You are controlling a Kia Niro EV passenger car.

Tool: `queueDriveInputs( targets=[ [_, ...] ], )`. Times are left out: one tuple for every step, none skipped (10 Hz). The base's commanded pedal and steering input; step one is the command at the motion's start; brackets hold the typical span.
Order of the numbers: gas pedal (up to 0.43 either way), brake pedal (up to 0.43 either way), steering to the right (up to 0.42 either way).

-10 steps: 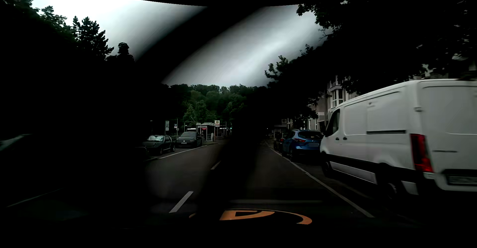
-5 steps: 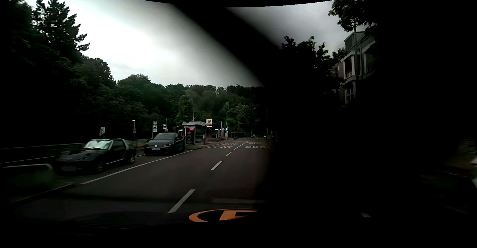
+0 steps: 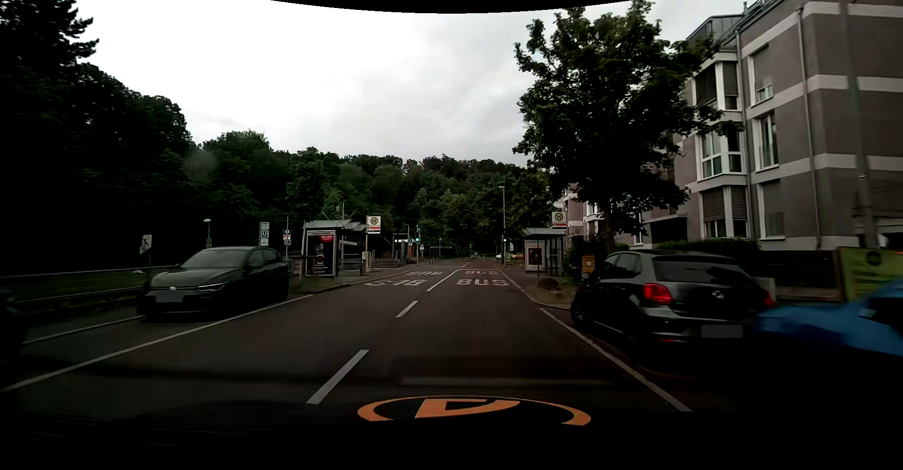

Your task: Follow the waypoints while adhering to traffic rules and regulations

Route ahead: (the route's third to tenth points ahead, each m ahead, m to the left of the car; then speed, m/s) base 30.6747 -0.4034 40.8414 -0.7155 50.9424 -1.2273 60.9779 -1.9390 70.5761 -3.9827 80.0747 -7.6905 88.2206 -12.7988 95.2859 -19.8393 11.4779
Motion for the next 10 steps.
queueDriveInputs(
  targets=[
    [0.098,0.000,0.011],
    [0.098,0.000,0.011],
    [0.098,0.000,0.010],
    [0.098,0.000,0.009],
    [0.098,0.000,0.009],
    [0.098,0.000,0.009],
    [0.087,0.000,0.008],
    [0.087,0.000,0.005],
    [0.087,0.000,0.005],
    [0.087,0.000,0.005]
  ],
)
